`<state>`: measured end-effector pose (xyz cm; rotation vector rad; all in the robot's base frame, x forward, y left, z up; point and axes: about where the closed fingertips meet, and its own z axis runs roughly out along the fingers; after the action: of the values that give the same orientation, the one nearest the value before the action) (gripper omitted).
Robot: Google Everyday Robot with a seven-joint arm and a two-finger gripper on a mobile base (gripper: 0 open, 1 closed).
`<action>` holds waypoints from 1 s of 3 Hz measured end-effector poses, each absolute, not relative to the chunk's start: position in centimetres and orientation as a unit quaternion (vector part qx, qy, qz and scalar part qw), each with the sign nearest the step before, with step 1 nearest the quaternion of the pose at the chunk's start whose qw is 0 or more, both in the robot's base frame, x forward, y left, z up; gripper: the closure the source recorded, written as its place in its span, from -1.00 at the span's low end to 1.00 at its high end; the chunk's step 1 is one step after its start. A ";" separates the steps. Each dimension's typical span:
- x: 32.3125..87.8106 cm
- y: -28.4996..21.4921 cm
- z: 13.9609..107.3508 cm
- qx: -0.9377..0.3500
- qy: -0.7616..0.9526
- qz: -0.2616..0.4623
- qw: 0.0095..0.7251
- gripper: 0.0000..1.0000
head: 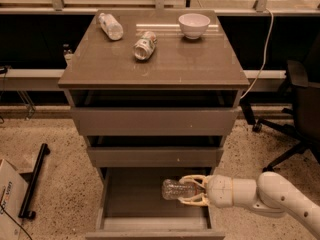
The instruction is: Pick water bottle from bottom drawer and place on counter
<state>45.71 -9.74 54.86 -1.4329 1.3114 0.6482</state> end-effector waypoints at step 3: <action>42.9 -12.6 71.3 -0.675 0.461 0.138 0.559 1.00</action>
Offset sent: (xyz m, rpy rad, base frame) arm -0.0324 -0.0424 0.1745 -0.1359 -0.3451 0.0350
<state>42.92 -12.62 71.34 -1.5923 1.0876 0.3258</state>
